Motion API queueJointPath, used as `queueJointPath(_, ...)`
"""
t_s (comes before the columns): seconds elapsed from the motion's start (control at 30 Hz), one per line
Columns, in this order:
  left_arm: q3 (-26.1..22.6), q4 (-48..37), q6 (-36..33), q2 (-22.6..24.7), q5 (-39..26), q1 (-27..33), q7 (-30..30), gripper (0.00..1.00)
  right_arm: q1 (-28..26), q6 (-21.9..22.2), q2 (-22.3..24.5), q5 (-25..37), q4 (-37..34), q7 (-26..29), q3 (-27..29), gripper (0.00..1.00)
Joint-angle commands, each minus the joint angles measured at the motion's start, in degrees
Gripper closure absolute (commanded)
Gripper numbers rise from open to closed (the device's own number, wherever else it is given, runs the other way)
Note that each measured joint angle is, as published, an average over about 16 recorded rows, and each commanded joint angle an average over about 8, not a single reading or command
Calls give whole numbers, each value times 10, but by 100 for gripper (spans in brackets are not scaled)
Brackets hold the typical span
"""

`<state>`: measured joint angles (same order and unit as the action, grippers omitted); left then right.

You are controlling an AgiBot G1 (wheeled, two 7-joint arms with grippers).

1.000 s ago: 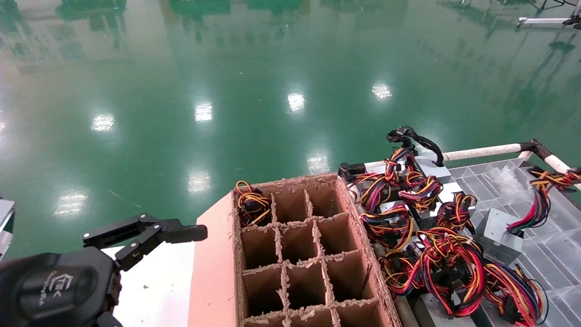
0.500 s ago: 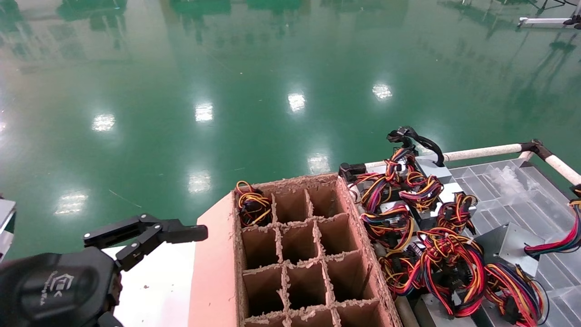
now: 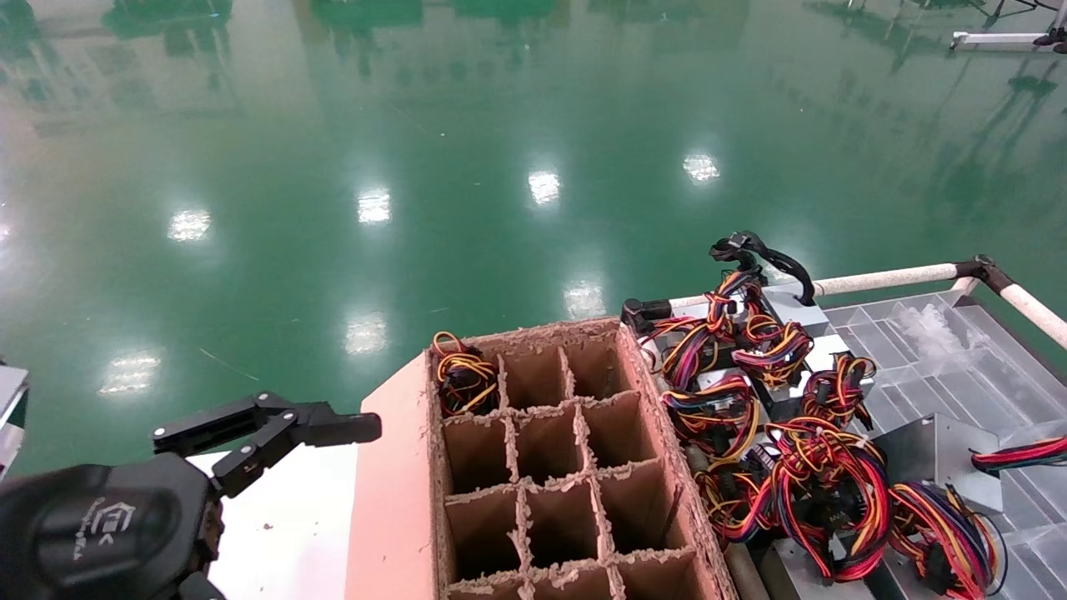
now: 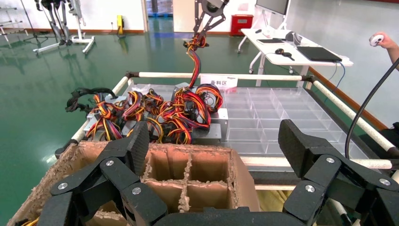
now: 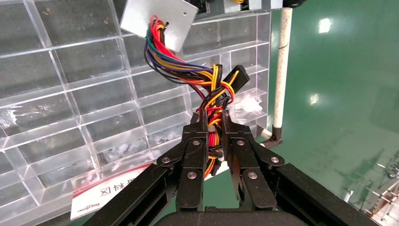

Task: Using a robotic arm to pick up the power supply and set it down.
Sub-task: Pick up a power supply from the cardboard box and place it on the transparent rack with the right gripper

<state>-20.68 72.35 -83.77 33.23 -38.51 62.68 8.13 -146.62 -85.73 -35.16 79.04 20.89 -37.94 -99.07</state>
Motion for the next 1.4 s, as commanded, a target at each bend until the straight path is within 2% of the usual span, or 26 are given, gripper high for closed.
queueJointPath(0.03,0,0,0,0,0,0,0,0,0,2,-2,2,-4,-1,-1,100)
queueJointPath(0.53,0,0,0,0,0,0,0,0,19,29,-42,9,-35,-4,-4,100)
queueJointPath(0.87,0,0,0,0,0,0,0,0,45,26,-75,-5,-42,4,0,99)
queueJointPath(0.9,0,0,0,0,0,0,0,0,49,26,-78,-7,-42,6,1,94)
queueJointPath(1.13,0,0,0,0,0,0,0,0,71,29,-97,-15,-46,32,3,8)
queueJointPath(1.17,0,0,0,0,0,0,0,0,73,29,-99,-15,-46,35,3,1)
queueJointPath(1.4,0,0,0,0,1,0,0,0,77,29,-103,-18,-46,37,4,0)
